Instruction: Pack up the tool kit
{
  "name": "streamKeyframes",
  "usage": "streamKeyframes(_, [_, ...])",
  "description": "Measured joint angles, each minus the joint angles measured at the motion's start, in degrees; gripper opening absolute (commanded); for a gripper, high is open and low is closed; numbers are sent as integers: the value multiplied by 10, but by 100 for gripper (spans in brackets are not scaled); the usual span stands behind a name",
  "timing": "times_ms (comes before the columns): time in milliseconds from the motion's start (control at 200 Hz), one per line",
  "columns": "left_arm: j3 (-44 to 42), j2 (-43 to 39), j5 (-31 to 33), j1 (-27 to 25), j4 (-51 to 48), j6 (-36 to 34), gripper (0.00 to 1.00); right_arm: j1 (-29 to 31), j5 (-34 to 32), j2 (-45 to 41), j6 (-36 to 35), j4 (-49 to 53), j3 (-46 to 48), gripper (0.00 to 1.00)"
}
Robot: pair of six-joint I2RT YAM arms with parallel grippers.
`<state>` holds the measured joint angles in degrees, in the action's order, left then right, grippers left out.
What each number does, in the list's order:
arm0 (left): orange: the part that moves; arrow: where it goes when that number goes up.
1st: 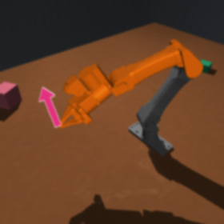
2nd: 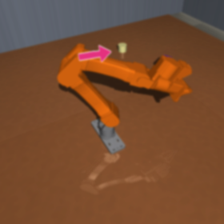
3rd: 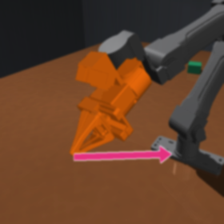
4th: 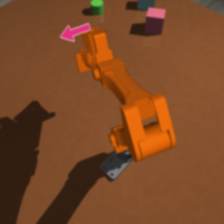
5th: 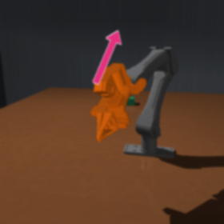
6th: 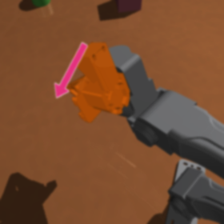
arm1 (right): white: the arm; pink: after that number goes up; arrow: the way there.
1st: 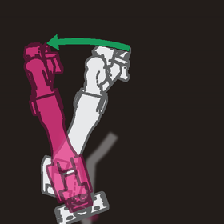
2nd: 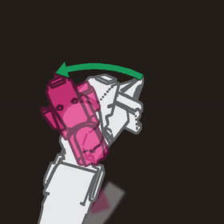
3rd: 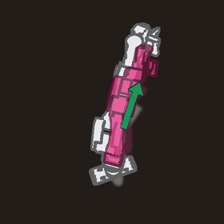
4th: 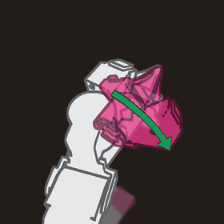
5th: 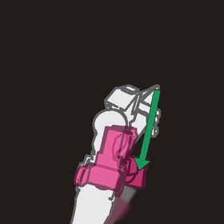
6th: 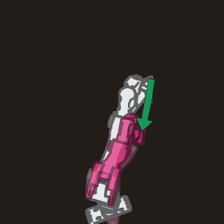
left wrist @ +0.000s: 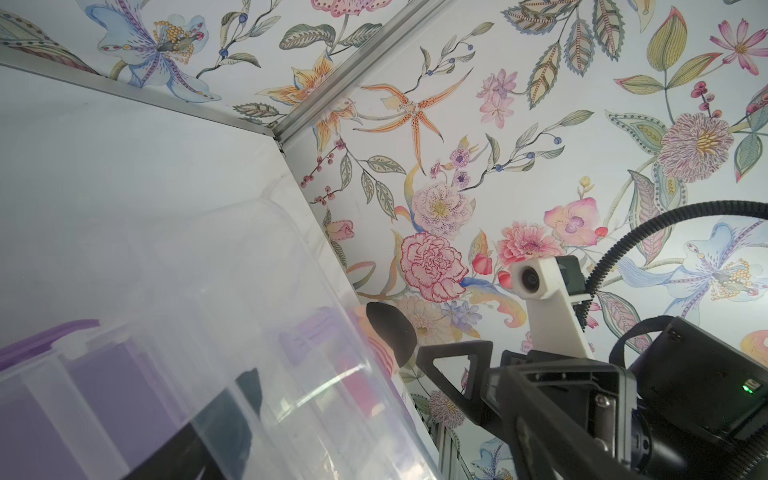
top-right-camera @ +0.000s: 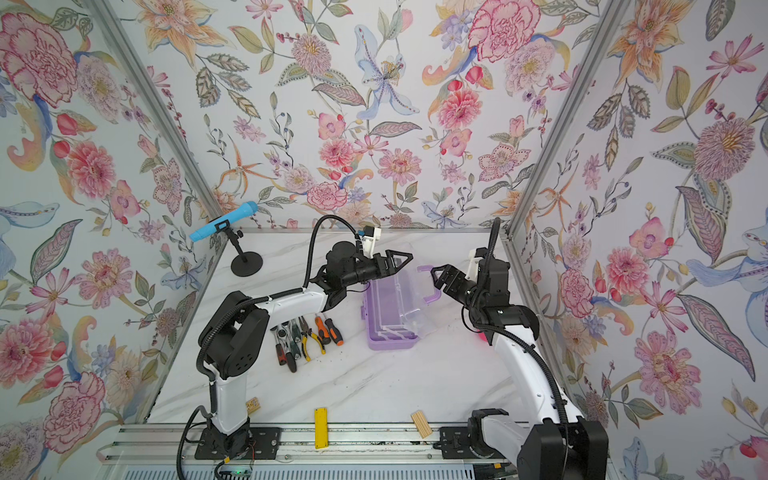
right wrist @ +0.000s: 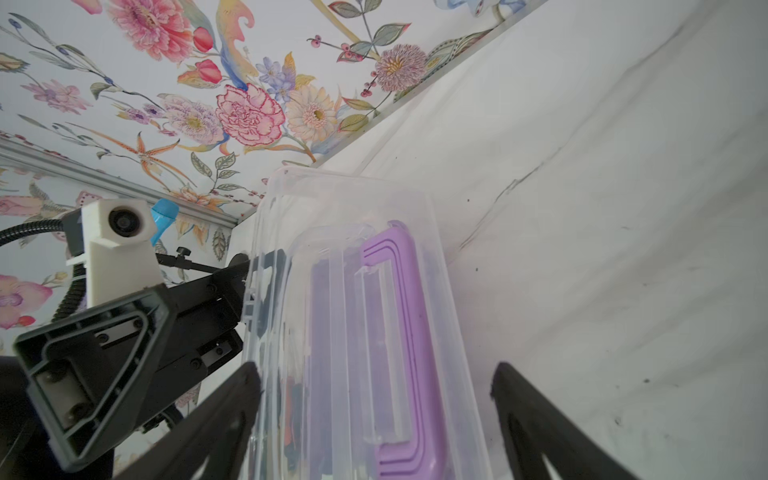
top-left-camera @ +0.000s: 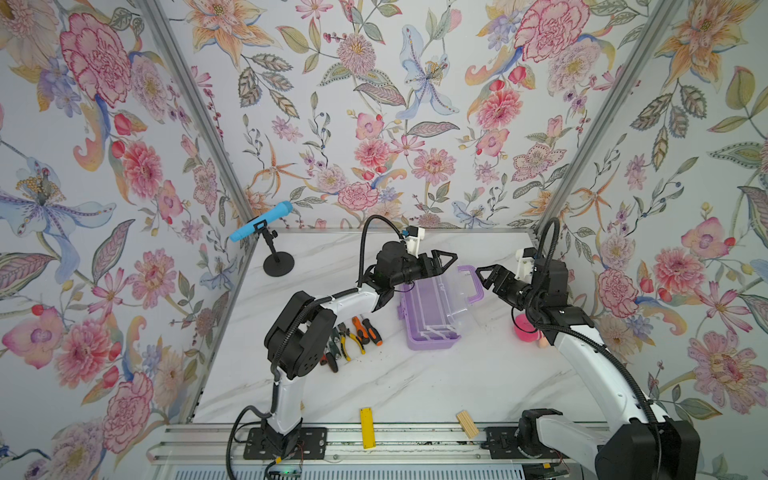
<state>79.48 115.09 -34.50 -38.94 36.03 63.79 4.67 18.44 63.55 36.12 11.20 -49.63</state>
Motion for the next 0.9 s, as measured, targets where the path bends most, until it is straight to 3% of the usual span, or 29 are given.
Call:
streamKeyframes(160, [26,19,0,-3,-14,-2,92,-15,-31,-3,-19,34,-2,89])
streamKeyframes(250, [28,20,0,-3,-23,-6,93,8,-52,-1,-40,62,-16,95])
streamKeyframes(290, [29,20,0,-3,-26,-7,93,32,-72,1,-54,79,-32,100])
streamKeyframes(576, [29,20,2,-3,-33,-10,93,266,-238,13,-163,151,-158,99])
streamKeyframes(766, [22,16,4,-2,-34,-8,93,420,-389,84,-224,208,-208,99])
streamKeyframes(901, [1,6,4,3,-23,2,93,487,-478,142,-248,247,-221,99])
